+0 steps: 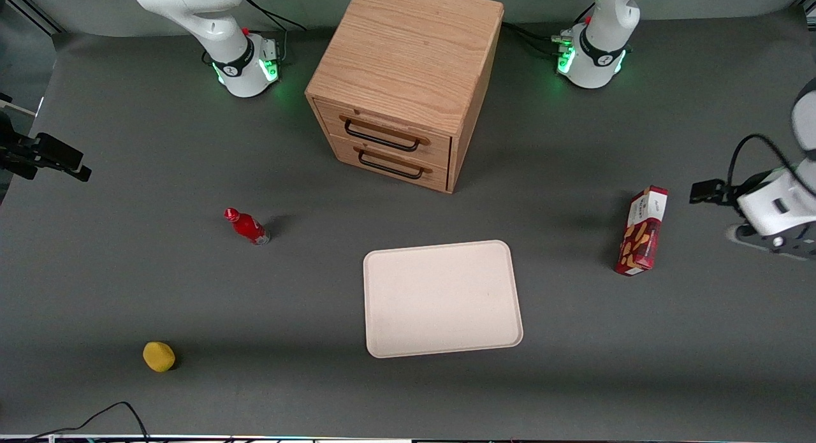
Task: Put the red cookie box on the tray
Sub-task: 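Move the left gripper down to the upright red tartan shortbread box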
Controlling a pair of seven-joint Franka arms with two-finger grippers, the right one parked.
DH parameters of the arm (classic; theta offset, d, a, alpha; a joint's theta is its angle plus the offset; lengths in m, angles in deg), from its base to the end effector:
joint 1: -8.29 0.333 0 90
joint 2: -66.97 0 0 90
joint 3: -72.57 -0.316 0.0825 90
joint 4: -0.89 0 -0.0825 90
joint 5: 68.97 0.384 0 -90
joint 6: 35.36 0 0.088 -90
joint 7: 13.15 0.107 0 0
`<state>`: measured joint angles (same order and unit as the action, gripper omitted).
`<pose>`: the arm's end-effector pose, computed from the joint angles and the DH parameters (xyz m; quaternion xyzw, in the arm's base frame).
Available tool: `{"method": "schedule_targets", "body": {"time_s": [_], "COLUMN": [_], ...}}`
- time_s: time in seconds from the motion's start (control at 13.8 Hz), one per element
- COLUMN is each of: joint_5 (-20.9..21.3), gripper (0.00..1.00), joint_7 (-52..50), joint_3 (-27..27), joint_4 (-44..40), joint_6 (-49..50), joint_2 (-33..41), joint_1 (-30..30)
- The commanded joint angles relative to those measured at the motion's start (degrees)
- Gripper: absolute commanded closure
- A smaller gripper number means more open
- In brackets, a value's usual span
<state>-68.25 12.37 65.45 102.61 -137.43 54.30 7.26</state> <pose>0.5936 0.0603 0.4175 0.9795 -0.1697 -0.1078 0.0101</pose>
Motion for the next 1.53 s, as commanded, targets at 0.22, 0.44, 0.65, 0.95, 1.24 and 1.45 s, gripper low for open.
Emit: {"method": "schedule_targets", "body": {"time_s": [0.22,0.44,0.65,0.95,1.24,1.45], "joint_5": [-3.96,-8.54,-10.29,-11.79,-11.36,-11.09], "gripper": [0.0,1.0,1.0,1.0,1.0,1.0], "joint_7": [5.5,5.51,5.42,4.81,-5.96,-19.13], "joint_3": [-0.43,0.01,0.62,0.36,0.27,5.08], "joint_4": [22.71,24.31,23.18,11.96,-11.66,-23.12], "joint_6": [-30.86,-38.19,-39.44,-24.9,3.74,14.95], "joint_2": [-0.33,-4.28,-5.79,-5.53,-5.7,-5.61], "joint_1": [-0.82,-1.17,-0.91,-0.73,-0.64,-0.91]}}
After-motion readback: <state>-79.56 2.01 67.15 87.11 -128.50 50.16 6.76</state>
